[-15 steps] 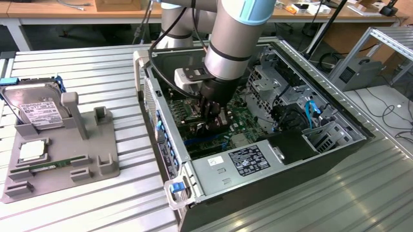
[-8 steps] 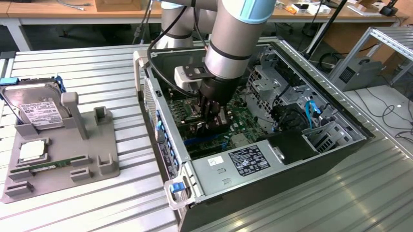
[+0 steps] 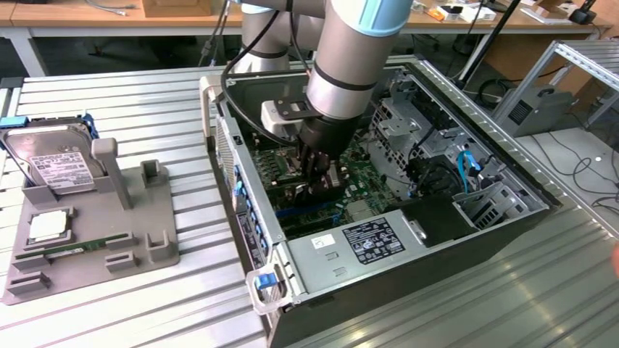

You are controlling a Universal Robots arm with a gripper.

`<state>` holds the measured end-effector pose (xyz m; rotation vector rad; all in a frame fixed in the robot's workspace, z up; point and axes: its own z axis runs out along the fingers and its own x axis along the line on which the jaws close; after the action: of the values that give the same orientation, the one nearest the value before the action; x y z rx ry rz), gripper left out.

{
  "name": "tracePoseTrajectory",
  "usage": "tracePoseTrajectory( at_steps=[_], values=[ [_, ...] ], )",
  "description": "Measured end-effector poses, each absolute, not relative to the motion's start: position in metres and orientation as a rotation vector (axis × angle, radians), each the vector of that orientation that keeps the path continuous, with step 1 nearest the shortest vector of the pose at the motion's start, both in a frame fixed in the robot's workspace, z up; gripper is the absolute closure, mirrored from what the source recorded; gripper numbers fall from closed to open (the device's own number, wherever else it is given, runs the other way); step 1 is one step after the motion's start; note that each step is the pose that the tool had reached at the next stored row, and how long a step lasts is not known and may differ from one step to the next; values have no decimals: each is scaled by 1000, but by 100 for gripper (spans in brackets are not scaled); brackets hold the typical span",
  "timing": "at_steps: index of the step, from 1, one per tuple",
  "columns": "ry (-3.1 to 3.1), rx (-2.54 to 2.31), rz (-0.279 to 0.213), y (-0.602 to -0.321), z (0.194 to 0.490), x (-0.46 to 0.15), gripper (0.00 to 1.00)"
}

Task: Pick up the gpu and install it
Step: 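Press down on the gpu until it lock into place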

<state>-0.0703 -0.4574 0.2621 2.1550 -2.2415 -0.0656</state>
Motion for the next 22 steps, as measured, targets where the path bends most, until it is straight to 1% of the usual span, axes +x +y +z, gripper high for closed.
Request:
tracePoseTrajectory(
  at_steps=[22],
  values=[
    [-2244, 2157, -69, -457, 260, -70, 73]
  ],
)
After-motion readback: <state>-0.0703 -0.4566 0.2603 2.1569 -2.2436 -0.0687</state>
